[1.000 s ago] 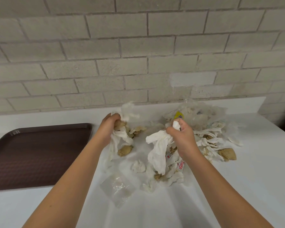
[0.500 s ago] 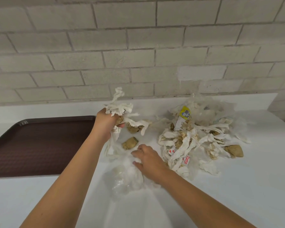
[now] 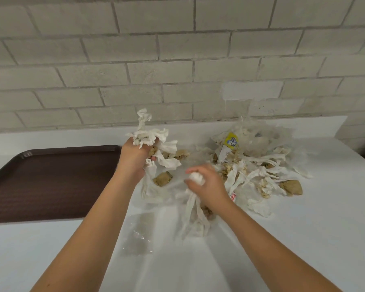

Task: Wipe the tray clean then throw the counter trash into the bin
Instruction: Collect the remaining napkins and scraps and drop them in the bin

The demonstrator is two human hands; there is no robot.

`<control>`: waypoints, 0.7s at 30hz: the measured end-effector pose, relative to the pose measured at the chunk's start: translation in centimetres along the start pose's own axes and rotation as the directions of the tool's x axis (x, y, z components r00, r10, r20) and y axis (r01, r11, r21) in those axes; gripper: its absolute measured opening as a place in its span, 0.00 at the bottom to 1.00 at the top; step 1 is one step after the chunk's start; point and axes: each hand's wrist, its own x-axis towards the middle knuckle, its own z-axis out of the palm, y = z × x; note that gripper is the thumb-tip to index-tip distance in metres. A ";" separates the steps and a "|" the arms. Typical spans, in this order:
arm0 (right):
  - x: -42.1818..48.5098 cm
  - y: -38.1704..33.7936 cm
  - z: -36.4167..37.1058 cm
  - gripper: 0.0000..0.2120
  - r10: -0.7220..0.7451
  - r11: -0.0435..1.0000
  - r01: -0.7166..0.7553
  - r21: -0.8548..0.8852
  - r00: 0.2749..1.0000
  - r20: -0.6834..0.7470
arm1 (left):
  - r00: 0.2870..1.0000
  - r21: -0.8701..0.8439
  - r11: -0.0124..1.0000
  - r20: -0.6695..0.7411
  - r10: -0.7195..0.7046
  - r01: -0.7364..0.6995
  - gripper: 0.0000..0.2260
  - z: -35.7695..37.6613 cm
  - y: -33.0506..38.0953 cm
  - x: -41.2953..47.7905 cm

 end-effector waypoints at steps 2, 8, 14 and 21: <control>-0.5 -1.6 -3.1 0.08 0.069 0.984 -0.044 0.172 0.988 -0.142 | 0.997 -0.062 0.998 0.075 -0.011 0.015 0.09 1.0 0.5 -1.1; -4.8 -3.3 -12.6 0.09 0.310 0.790 -0.052 0.610 0.893 -0.327 | 0.956 -0.317 0.935 0.286 -0.065 0.158 0.05 7.6 2.4 -7.3; -13.7 -0.7 -21.9 0.10 0.392 0.782 -0.009 0.623 0.785 -0.481 | 0.809 -0.115 0.987 0.587 -0.026 0.116 0.04 18.9 1.2 -18.6; -28.1 5.5 -32.5 0.17 0.531 0.773 -0.089 0.629 0.633 -0.563 | 0.474 0.060 0.991 0.874 -0.110 0.121 0.07 30.3 -4.0 -35.1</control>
